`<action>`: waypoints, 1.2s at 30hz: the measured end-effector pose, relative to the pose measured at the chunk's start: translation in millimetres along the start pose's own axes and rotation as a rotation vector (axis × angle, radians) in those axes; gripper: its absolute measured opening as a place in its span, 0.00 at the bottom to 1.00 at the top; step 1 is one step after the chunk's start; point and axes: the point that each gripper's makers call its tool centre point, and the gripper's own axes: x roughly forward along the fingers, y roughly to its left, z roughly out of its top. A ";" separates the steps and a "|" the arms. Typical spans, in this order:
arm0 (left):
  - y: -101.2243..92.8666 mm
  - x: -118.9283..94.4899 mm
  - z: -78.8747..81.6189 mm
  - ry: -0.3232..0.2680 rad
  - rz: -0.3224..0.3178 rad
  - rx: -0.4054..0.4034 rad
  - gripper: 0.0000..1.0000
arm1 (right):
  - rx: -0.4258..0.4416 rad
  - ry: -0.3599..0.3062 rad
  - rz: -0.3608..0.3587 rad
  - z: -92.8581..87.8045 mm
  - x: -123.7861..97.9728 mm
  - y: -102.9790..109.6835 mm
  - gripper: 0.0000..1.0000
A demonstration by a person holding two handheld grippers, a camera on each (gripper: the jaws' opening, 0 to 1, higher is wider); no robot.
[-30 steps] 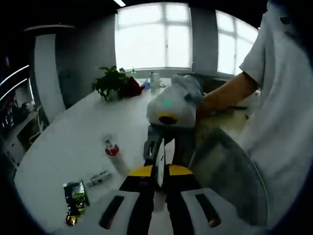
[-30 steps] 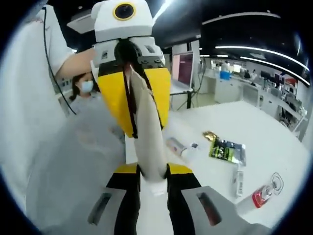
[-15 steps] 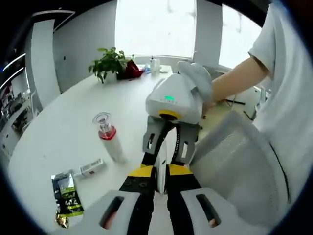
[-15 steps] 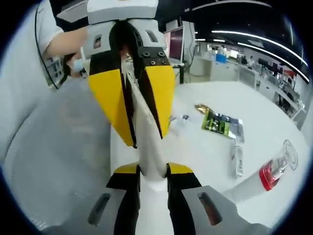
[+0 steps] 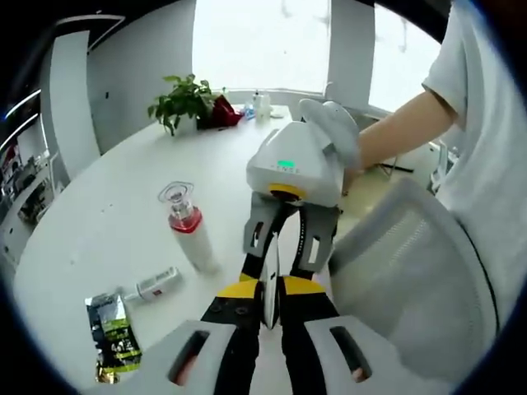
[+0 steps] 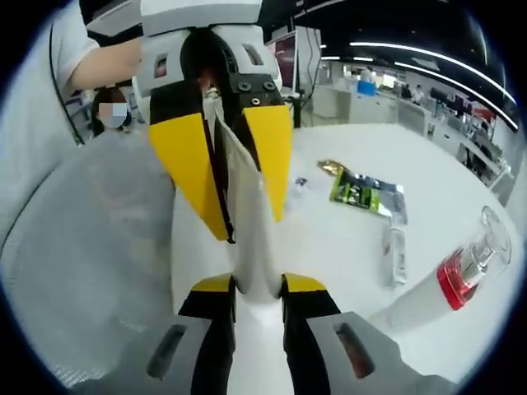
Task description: Arrange the skincare products in the storage area until every visible bottle or jar stands upright without overlapping.
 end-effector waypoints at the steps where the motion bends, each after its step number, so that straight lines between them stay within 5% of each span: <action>1: 1.0 0.3 0.2 -0.001 0.000 0.000 0.05 | -0.001 -0.001 0.000 -0.1 -0.3 -0.8 0.21; 16: 12.9 3.2 4.8 -0.032 0.006 0.028 0.04 | 0.067 -0.024 -0.088 -8.7 -4.2 -15.0 0.30; 36: 50.2 19.3 19.4 -0.045 0.058 0.142 0.04 | 0.258 -0.112 -0.269 -28.4 -41.3 -20.1 0.40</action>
